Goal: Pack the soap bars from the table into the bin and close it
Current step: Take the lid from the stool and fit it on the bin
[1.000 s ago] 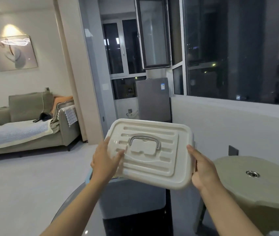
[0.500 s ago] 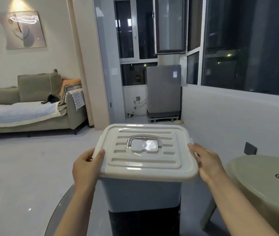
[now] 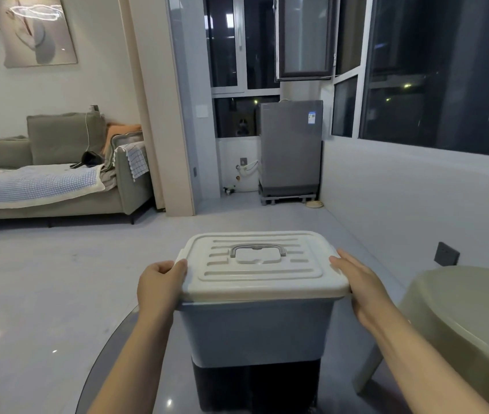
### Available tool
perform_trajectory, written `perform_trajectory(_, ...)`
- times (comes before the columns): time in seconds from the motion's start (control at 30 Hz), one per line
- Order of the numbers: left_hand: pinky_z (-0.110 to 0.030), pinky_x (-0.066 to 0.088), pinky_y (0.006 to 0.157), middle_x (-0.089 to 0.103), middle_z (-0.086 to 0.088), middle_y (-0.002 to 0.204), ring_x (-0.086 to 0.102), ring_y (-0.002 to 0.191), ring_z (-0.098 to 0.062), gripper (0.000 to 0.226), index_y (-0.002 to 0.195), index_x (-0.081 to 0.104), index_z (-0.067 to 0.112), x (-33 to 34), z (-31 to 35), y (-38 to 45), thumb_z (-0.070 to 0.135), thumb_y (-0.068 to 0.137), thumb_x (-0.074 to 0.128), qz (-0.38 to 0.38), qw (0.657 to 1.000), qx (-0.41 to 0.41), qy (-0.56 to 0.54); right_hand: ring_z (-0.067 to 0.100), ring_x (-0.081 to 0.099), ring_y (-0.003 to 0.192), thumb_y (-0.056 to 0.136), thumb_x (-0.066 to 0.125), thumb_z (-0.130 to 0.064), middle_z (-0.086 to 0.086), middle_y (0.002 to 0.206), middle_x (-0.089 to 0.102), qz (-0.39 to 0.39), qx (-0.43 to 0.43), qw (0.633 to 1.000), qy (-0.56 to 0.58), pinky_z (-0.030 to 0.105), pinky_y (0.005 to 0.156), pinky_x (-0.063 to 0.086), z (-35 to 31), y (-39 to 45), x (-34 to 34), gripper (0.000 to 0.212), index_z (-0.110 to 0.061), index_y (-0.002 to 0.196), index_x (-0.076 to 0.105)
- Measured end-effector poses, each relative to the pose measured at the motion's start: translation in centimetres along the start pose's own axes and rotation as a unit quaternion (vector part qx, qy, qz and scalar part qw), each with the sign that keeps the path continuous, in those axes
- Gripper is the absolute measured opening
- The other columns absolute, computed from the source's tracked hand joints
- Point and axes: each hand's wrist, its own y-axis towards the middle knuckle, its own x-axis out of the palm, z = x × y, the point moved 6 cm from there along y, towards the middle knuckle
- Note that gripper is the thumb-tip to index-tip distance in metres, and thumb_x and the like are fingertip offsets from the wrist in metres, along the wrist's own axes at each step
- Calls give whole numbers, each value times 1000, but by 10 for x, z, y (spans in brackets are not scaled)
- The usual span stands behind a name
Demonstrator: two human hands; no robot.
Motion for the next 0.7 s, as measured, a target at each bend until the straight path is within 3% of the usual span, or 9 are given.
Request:
perform_trajectory(0.07, -33, 37, 68, 45, -9, 80, 39, 74, -23, 7, 79, 51, 16, 0, 0, 1, 19, 82, 57, -7, 1000, 7, 7, 13, 49, 113, 85, 60, -18, -2, 137, 49, 0, 14, 1000, 1, 25, 93, 36, 3, 0, 0, 56, -14, 138, 43)
perform_trajectory(0.23, -28, 30, 56, 42, -6, 84, 35, 78, -21, 7, 82, 50, 17, -4, -1, 1, 14, 82, 56, -22, 1000, 15, -16, 9, 44, 117, 88, 56, -20, -4, 145, 42, -13, 15, 1000, -15, 24, 97, 32, 6, -3, 6, 55, -17, 140, 40)
perform_trajectory(0.37, -33, 27, 65, 41, -11, 80, 33, 76, -22, 5, 77, 53, 13, -5, -9, 0, 17, 74, 54, -35, 999, -8, -7, 11, 43, 122, 89, 56, -22, -6, 145, 41, -18, 32, 999, -31, 25, 101, 32, 6, -6, 8, 55, -21, 141, 39)
perform_trajectory(0.43, -33, 30, 66, 44, -14, 84, 36, 74, -24, 19, 80, 60, 11, -6, -13, 0, 24, 68, 53, -35, 999, -34, 3, 14, 46, 122, 89, 56, -23, -5, 144, 43, -11, 45, 998, -33, 28, 103, 35, 7, -7, 7, 54, -23, 140, 39)
perform_trajectory(0.57, -34, 29, 68, 42, -10, 82, 34, 76, -23, 12, 80, 54, 13, 0, -16, 2, 22, 72, 54, -80, 995, -46, -32, 9, 58, 94, 89, 55, -24, -8, 119, 59, -9, 73, 997, -15, 27, 72, 45, 7, -14, 9, 47, -29, 134, 45)
perform_trajectory(0.7, -32, 38, 65, 50, -11, 83, 43, 76, -24, 13, 75, 56, 11, 2, -22, 5, 16, 86, 53, -95, 990, -87, -58, 17, 59, 79, 86, 58, -29, 0, 90, 65, 8, 121, 992, -33, 31, 70, 48, 12, -19, 6, 23, -16, 104, 63)
